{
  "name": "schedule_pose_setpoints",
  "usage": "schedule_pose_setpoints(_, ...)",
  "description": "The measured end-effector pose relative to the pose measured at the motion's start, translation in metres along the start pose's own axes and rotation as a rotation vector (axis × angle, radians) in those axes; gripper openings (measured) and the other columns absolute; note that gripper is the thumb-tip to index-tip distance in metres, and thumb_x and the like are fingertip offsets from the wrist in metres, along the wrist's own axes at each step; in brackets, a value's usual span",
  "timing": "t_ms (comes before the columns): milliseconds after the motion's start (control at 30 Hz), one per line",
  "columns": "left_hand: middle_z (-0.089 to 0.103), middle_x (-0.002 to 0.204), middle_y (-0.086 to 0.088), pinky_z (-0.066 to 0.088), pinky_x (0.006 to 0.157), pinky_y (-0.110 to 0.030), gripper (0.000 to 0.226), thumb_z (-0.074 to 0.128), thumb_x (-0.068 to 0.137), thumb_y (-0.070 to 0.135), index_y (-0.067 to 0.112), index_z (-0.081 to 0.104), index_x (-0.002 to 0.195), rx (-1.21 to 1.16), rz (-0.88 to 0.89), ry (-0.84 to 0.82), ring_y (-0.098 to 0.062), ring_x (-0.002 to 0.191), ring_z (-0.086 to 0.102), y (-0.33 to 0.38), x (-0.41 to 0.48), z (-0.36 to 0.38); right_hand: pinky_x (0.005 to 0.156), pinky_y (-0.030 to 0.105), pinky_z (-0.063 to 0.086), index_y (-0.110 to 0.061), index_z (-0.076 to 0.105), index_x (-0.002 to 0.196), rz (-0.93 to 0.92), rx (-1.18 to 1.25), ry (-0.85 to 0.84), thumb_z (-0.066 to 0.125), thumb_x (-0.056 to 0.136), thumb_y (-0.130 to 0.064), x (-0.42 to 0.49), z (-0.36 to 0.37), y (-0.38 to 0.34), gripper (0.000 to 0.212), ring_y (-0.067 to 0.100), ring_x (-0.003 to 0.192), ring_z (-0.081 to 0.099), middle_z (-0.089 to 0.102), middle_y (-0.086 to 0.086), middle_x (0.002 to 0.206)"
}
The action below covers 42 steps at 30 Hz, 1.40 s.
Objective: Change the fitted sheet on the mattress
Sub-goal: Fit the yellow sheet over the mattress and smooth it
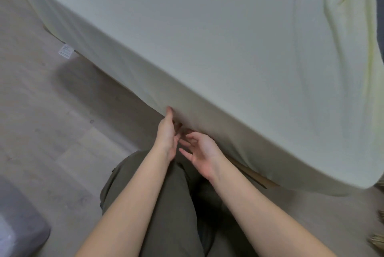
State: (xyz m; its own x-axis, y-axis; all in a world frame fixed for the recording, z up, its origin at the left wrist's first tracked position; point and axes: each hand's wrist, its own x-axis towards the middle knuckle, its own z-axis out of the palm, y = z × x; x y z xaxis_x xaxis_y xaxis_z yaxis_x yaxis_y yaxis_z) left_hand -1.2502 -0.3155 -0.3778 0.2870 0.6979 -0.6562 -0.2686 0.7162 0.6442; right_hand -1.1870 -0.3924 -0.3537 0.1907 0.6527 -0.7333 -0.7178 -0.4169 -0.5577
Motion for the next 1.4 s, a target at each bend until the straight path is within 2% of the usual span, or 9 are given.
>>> schedule_pose_setpoints(133,0.040,0.146,-0.014,0.032,0.113,-0.040,0.058,0.039,0.101,0.043,0.003,0.038,0.143,0.572,0.203,0.135,-0.028,0.134,0.041,0.010,-0.011,-0.002,0.098,0.014,0.041,-0.023,0.066,0.121,-0.540,-0.699,-0.064,0.053,0.089,-0.002,-0.057,0.000,-0.026,0.040,-0.005,0.114,0.055,0.064,-0.012,0.122)
schedule_pose_setpoints(300,0.002,0.162,0.003,0.008,0.108,-0.016,0.064,0.032,0.102,0.044,0.016,0.009,0.155,0.892,0.828,0.193,-0.003,0.144,0.007,0.030,-0.048,0.009,0.111,0.019,0.030,-0.023,0.058,0.134,-1.202,-1.517,0.162,0.049,0.097,-0.019,-0.111,-0.058,-0.098,0.038,0.003,0.134,0.042,0.051,-0.011,0.143)
schedule_pose_setpoints(367,-0.001,0.162,0.010,0.009,0.115,-0.022,0.063,0.029,0.102,0.046,0.021,0.007,0.155,1.017,1.021,0.052,0.003,0.144,-0.001,0.034,-0.064,0.026,0.114,0.021,0.017,-0.032,0.039,0.147,-1.063,-1.825,0.306,0.038,0.102,-0.031,-0.118,-0.102,-0.120,0.045,0.007,0.144,0.025,0.028,-0.015,0.155)
schedule_pose_setpoints(467,0.003,0.161,0.012,0.001,0.121,-0.036,0.057,0.023,0.103,0.043,0.023,0.012,0.155,1.244,1.124,-0.245,-0.002,0.148,0.000,0.030,-0.081,0.055,0.115,0.021,0.000,-0.049,0.001,0.146,-0.605,-1.867,0.302,0.022,0.102,-0.046,-0.128,-0.176,-0.133,0.049,-0.001,0.147,-0.001,-0.005,-0.026,0.155)
schedule_pose_setpoints(633,0.012,0.162,0.006,-0.015,0.113,-0.053,0.059,0.007,0.100,0.050,0.029,0.022,0.153,1.841,1.120,-0.286,-0.011,0.149,0.006,0.003,-0.084,0.090,0.120,0.034,0.003,-0.040,0.004,0.153,-0.517,-1.855,0.614,0.018,0.102,-0.048,-0.133,-0.227,-0.145,0.053,0.004,0.148,0.000,-0.001,-0.019,0.161)
schedule_pose_setpoints(800,0.014,0.161,0.006,0.001,0.116,-0.054,0.050,0.014,0.100,0.046,0.040,0.026,0.148,1.851,1.026,-0.319,-0.018,0.149,0.008,-0.012,-0.074,0.136,0.120,0.040,0.004,-0.037,0.003,0.154,-0.548,-1.846,0.678,0.014,0.102,-0.047,-0.116,-0.223,-0.142,0.055,0.007,0.149,-0.002,-0.004,-0.020,0.160)
schedule_pose_setpoints(1067,-0.015,0.160,0.010,-0.008,0.112,-0.062,0.058,-0.001,0.096,0.055,0.040,-0.006,0.152,2.012,0.835,-0.291,-0.020,0.149,-0.014,-0.025,-0.080,0.168,0.119,0.041,0.006,-0.035,0.012,0.155,-0.562,-1.802,0.658,0.019,0.101,-0.048,-0.121,-0.224,-0.144,0.056,0.010,0.150,0.004,0.005,-0.015,0.162)
schedule_pose_setpoints(1267,0.003,0.162,0.008,0.005,0.117,-0.053,0.064,0.042,0.092,0.059,0.041,0.022,0.150,1.989,0.579,-0.531,-0.016,0.150,0.005,0.002,-0.107,0.163,0.118,0.042,0.011,-0.032,0.013,0.155,-0.500,-1.819,0.624,0.020,0.101,-0.043,-0.123,-0.220,-0.149,0.056,0.013,0.149,0.012,0.010,-0.012,0.161)
schedule_pose_setpoints(1400,0.034,0.154,0.008,0.016,0.117,-0.028,0.050,0.050,0.093,0.052,0.031,0.051,0.138,1.629,0.218,-0.558,-0.003,0.141,0.029,0.022,-0.164,0.170,0.120,0.040,0.007,-0.029,0.003,0.155,-0.306,-1.811,0.453,0.021,0.103,-0.039,-0.137,-0.210,-0.170,0.056,0.014,0.150,0.004,-0.002,-0.011,0.162)
